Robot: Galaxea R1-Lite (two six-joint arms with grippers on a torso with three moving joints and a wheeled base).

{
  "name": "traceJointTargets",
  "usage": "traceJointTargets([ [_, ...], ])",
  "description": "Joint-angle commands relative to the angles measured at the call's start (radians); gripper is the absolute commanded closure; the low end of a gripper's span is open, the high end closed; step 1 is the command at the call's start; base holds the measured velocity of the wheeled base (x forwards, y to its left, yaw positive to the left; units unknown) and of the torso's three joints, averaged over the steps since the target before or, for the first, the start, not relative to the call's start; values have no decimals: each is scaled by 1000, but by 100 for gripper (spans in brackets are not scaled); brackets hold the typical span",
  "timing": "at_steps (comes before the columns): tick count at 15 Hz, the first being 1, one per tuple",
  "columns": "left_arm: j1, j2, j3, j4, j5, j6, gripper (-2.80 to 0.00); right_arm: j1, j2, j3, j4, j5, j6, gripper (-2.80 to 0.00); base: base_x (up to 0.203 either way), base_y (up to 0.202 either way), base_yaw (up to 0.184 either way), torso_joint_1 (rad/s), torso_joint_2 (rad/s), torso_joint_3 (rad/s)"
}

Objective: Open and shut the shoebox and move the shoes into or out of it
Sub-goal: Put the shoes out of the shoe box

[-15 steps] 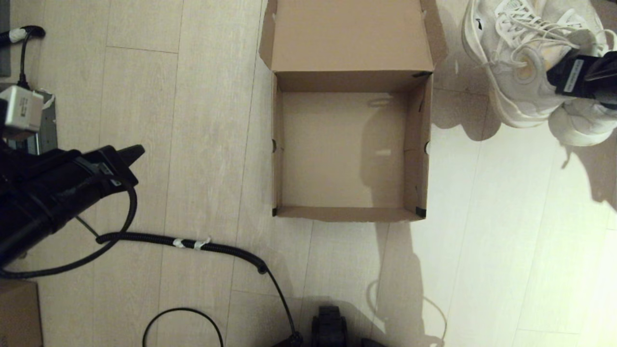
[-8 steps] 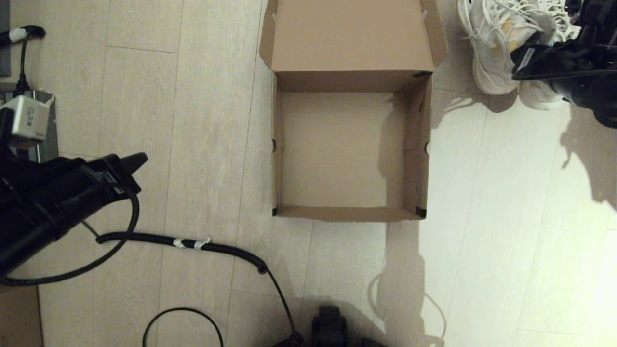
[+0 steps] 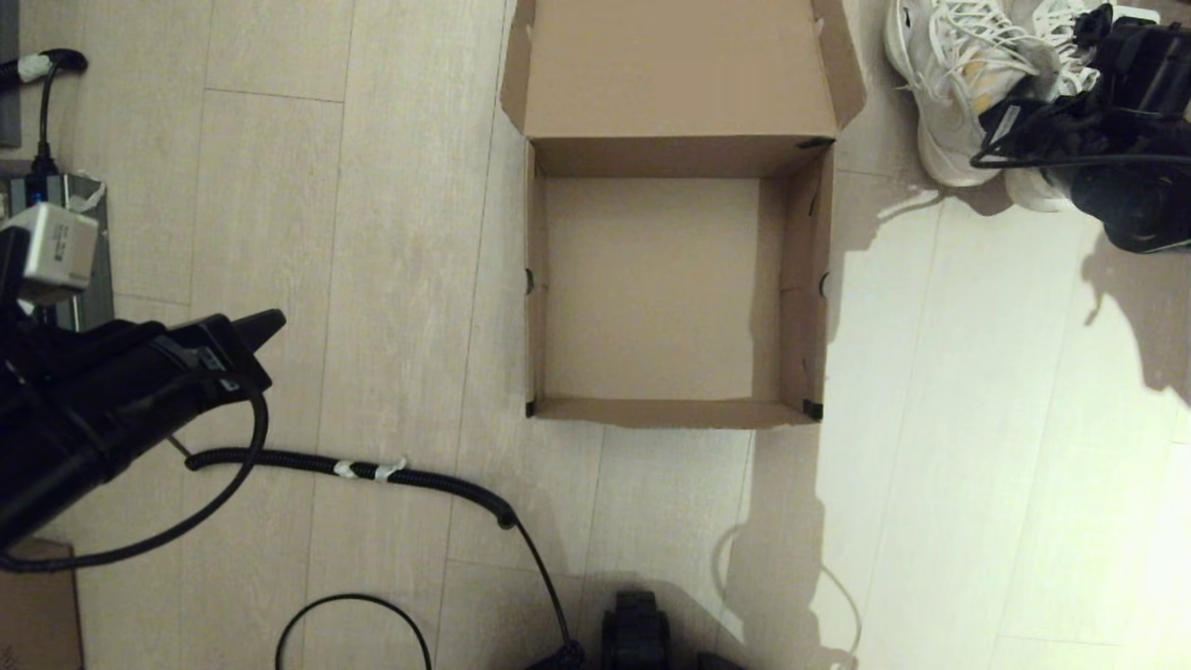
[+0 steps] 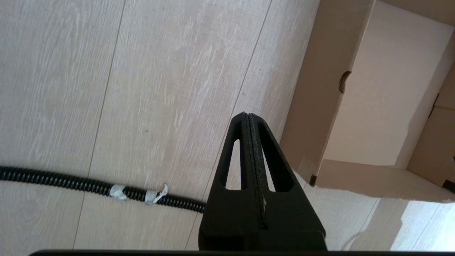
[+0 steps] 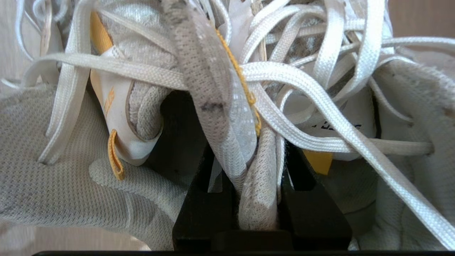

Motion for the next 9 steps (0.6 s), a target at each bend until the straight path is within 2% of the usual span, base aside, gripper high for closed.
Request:
traceJointTargets([
  [1, 0, -3, 5, -4, 1, -2, 0, -6, 13, 1, -1, 0, 1, 0, 0, 0, 0, 0, 0, 0],
  [2, 0, -3, 8, -6, 1, -2, 0, -9, 14, -1, -1, 2, 1, 0, 0, 0, 0, 0, 0, 0],
  [3, 0, -4, 8, -6, 1, -2, 0, -9, 13, -1, -4, 2, 4, -280, 0, 0, 0, 0, 0, 0],
  [9, 0, -23, 5, 2, 1, -2, 0, -10, -5, 7, -57, -5, 8, -280, 0, 0, 0, 0, 0, 0],
])
